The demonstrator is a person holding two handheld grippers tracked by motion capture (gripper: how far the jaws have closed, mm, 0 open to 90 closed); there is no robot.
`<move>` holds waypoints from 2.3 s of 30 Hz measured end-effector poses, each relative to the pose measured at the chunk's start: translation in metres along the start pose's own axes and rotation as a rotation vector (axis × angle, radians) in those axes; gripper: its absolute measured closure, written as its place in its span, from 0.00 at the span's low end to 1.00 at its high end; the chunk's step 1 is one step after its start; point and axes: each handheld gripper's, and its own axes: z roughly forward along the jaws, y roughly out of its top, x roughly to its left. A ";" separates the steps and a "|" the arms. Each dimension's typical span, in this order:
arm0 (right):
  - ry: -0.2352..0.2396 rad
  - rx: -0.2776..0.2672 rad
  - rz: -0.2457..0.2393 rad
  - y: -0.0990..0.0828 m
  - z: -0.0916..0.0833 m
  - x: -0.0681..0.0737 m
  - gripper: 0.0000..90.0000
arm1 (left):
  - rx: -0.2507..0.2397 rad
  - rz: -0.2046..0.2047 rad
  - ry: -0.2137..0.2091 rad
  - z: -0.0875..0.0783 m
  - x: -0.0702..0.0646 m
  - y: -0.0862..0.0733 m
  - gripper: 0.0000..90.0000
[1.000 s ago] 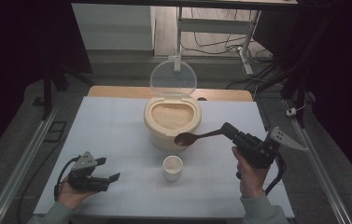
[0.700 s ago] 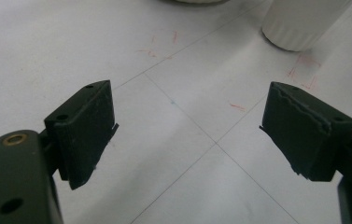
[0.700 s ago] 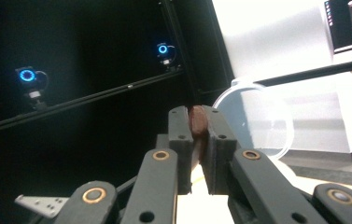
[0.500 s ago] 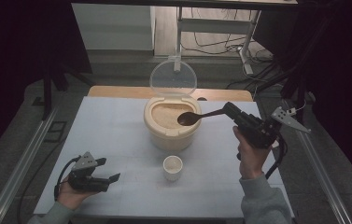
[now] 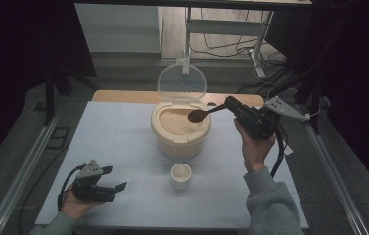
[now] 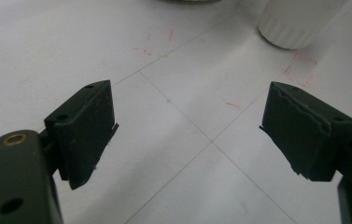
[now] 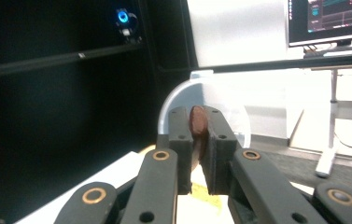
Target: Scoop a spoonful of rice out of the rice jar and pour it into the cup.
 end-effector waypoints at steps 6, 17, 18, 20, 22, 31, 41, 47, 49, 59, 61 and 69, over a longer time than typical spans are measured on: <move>-0.054 0.051 -0.074 -0.007 0.017 0.004 0.92 | 0.006 0.003 -0.004 0.001 -0.001 0.000 0.19; -0.122 0.120 -0.175 -0.017 0.036 0.006 0.92 | 0.009 0.006 -0.004 0.002 -0.002 0.000 0.19; -0.124 0.142 -0.165 -0.021 0.039 0.006 0.92 | 0.009 0.006 -0.005 0.002 -0.002 0.000 0.19; -0.120 0.146 -0.146 -0.023 0.040 0.005 0.92 | 0.009 0.003 -0.004 0.002 -0.002 0.000 0.19; -0.114 0.159 -0.104 -0.027 0.043 0.002 0.92 | 0.009 0.003 -0.005 0.002 -0.001 0.000 0.19; -0.102 0.172 0.128 -0.046 0.046 -0.015 0.92 | 0.010 0.005 -0.007 0.003 -0.002 0.000 0.19; -0.100 0.167 0.375 -0.056 0.048 -0.030 0.92 | 0.012 0.007 -0.008 0.004 -0.002 0.000 0.19; -0.117 0.161 0.458 -0.060 0.047 -0.036 0.92 | 0.012 0.007 -0.008 0.004 -0.001 0.000 0.19; -0.119 0.156 0.494 -0.061 0.047 -0.039 0.92 | 0.012 0.007 -0.009 0.004 -0.001 0.000 0.19; -0.119 0.132 0.632 -0.063 0.044 -0.047 0.92 | 0.014 0.006 -0.012 0.004 -0.002 0.000 0.19; -0.123 0.135 0.662 -0.064 0.043 -0.049 0.92 | 0.013 0.007 -0.012 0.004 -0.002 0.000 0.19; -0.117 0.109 0.723 -0.061 0.036 -0.054 0.92 | 0.010 0.009 -0.014 0.003 -0.002 0.001 0.19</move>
